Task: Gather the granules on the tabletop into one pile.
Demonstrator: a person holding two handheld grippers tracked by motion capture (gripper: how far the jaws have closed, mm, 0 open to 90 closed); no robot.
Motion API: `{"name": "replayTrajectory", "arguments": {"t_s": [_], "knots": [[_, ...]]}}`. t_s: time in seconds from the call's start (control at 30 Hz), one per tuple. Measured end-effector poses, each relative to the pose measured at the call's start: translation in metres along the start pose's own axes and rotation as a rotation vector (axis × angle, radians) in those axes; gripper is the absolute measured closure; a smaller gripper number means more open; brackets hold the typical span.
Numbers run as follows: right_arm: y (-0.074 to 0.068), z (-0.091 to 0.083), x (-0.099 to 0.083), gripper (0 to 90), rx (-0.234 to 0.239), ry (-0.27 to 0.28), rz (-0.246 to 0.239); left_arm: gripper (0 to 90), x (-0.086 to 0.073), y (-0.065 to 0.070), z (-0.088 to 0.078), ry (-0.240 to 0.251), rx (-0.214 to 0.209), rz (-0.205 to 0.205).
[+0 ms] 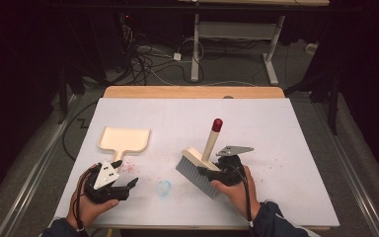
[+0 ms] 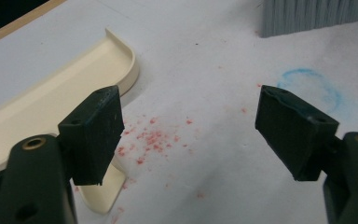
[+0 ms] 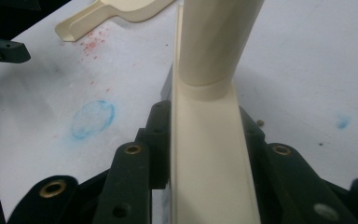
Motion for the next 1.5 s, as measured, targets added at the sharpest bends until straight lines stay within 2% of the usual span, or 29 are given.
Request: {"name": "replayTrajectory", "arguments": {"t_s": [0.13,0.23,0.33,0.43,0.5,0.67,0.73,0.8,0.9,0.93,1.1,1.13,1.3,1.4,1.5], "knots": [[0.004,-0.006,0.004,67.7,0.02,0.022,-0.003,22.4,0.0,0.001,0.001,-0.01,-0.004,0.007],[0.001,-0.013,0.008,67.7,0.055,0.042,-0.062,22.4,0.0,0.0,0.002,-0.015,-0.001,0.025],[-0.004,-0.023,0.01,67.7,0.105,0.068,-0.169,22.4,-0.002,0.001,0.002,-0.023,-0.007,0.013],[-0.008,-0.036,0.009,67.7,0.153,0.111,-0.281,22.4,-0.001,0.0,0.002,-0.022,-0.001,0.028],[-0.014,-0.045,0.006,67.7,0.223,0.149,-0.343,22.4,-0.002,0.001,0.002,-0.025,-0.004,0.016],[-0.026,-0.057,-0.014,67.7,0.329,0.159,-0.495,22.4,-0.001,0.0,0.003,-0.028,0.001,0.029],[-0.03,-0.057,-0.022,67.7,0.371,0.147,-0.531,22.4,-0.002,0.002,0.004,-0.035,-0.004,0.017],[-0.032,-0.054,-0.03,67.7,0.39,0.14,-0.571,22.4,-0.002,0.002,0.004,-0.036,-0.005,0.019],[-0.029,-0.047,-0.033,67.8,0.405,0.145,-0.589,22.4,-0.002,0.002,0.005,-0.039,-0.008,0.019],[-0.027,-0.045,-0.032,67.8,0.412,0.149,-0.585,22.4,-0.002,0.001,0.006,-0.038,-0.003,0.033],[-0.012,-0.029,-0.019,67.3,0.402,0.168,-0.608,22.4,-0.002,0.002,0.008,-0.045,-0.008,0.036],[-0.01,-0.026,-0.017,67.2,0.406,0.168,-0.605,22.4,-0.003,0.003,0.009,-0.05,-0.013,0.026],[-0.002,-0.01,0.0,67.5,0.394,0.186,-0.59,22.4,-0.002,0.003,0.011,-0.052,-0.013,0.037],[0.0,-0.008,0.005,67.7,0.38,0.196,-0.579,22.4,-0.003,0.004,0.012,-0.06,-0.022,0.029],[0.002,-0.014,0.008,67.7,0.353,0.21,-0.572,22.4,-0.003,0.005,0.012,-0.058,-0.022,0.03]]}}
Point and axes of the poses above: each handheld gripper's, and its own axes: z roughly forward along the jaws, x roughly out of its top, y roughly to its right, the point moved 9 cm from there along z, roughly forward along the jaws, and after that the axes turned 14 degrees about -x, right-handed, at the moved point
